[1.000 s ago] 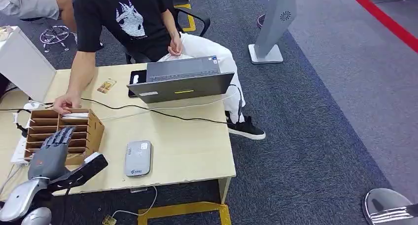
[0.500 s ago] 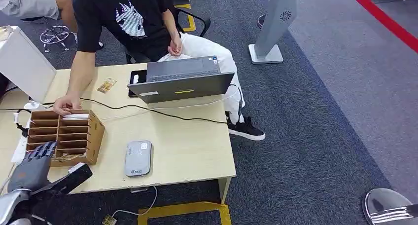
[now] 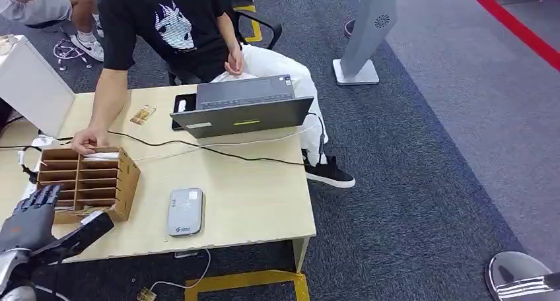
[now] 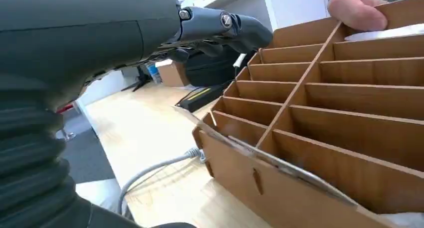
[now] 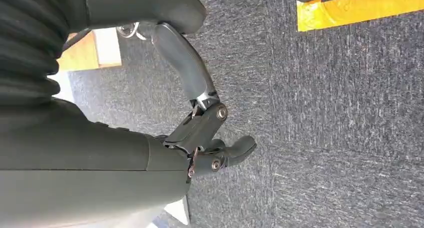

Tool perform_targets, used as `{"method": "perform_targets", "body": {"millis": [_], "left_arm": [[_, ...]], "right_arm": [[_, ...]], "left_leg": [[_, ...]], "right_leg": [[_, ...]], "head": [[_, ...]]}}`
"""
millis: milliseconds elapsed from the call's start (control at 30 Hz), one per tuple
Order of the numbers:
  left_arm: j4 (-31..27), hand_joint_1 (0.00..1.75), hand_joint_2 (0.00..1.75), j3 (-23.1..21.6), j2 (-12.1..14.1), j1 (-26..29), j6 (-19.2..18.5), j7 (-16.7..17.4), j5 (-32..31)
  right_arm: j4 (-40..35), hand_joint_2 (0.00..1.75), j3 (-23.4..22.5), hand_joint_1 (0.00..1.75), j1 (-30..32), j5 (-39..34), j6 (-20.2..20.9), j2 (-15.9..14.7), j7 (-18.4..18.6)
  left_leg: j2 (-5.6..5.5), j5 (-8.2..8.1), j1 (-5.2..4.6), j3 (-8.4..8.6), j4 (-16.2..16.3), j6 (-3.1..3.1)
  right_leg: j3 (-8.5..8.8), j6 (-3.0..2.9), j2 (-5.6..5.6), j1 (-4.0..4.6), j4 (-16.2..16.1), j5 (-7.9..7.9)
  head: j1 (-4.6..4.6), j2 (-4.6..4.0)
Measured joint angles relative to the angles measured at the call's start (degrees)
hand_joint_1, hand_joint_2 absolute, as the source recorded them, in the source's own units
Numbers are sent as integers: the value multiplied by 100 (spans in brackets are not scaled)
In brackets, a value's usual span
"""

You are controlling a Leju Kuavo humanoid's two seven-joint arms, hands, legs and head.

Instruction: Pass the card to the sensor for recognition and then transmit it.

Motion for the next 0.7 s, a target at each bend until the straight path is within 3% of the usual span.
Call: {"method": "perform_targets", "body": {"millis": [233, 367, 700], "left_arm": [[368, 0, 175, -42, -488, -414, 376, -328, -155], [534, 0, 175, -129, -721, -560, 411, -372, -160], [621, 0, 175, -151, -826, -573, 457, -376, -103]], "right_arm": [[0, 175, 37, 0, -26, 77, -4, 0, -4], [-2, 175, 37, 0, -30, 105, -13, 0, -35], [-2, 175, 37, 0, -33, 131, -4, 0, -35]], "left_leg": [[-6, 0, -2, -1, 1, 0], [1, 0, -2, -1, 2, 1], [0, -1, 1, -2, 1, 0]], "right_leg": [[1, 1, -6, -1, -1, 1], [0, 1, 0, -1, -1, 1], [-2, 0, 0, 0, 0, 0]], "head": [[0, 0], [0, 0], [-2, 0]]}}
